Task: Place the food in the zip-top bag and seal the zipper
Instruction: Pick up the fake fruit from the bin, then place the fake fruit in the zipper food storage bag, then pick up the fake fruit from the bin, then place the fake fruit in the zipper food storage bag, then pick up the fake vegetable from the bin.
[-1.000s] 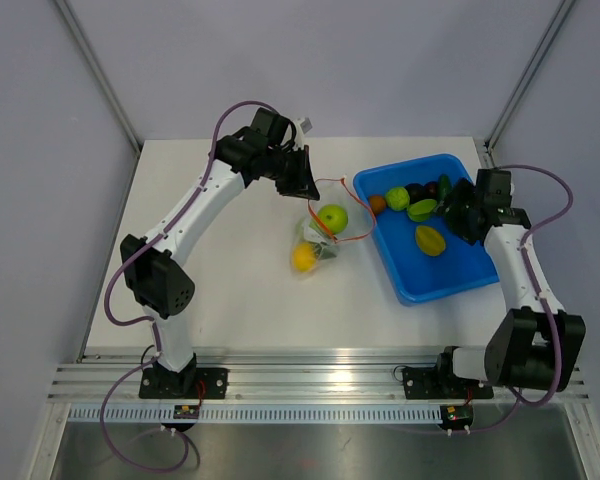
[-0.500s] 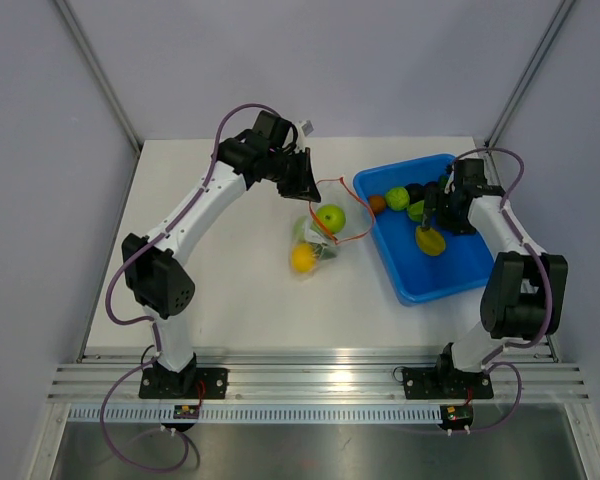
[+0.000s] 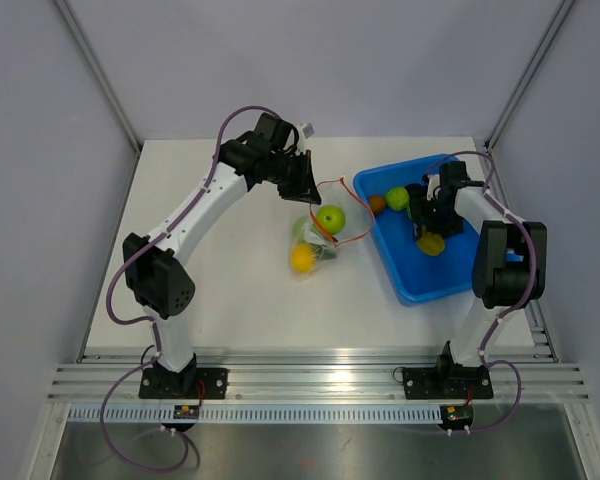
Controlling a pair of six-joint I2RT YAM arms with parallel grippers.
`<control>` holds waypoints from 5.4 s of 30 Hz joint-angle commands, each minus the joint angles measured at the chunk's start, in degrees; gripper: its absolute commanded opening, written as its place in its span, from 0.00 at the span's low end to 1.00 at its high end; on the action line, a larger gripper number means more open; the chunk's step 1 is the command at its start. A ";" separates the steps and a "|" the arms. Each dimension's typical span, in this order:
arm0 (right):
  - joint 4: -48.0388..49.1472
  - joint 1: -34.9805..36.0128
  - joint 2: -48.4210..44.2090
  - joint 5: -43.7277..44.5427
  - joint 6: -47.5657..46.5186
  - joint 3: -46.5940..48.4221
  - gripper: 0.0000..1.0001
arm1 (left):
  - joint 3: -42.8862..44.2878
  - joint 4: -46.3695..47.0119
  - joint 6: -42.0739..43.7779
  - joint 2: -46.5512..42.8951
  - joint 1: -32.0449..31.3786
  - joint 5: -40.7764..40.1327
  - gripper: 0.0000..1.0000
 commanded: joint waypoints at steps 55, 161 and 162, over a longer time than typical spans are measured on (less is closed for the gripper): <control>1.26 36.41 -19.88 7.58 22.19 13.70 0.99 | -2.59 3.02 -1.39 -4.74 -1.03 1.68 0.00; 6.98 20.36 -35.43 23.67 30.20 -4.30 0.86 | -4.35 4.42 -1.65 -5.88 -1.65 1.85 0.00; 7.24 18.67 -35.79 23.85 29.58 -5.28 0.85 | -4.52 4.51 -1.65 -5.80 -1.74 1.76 0.00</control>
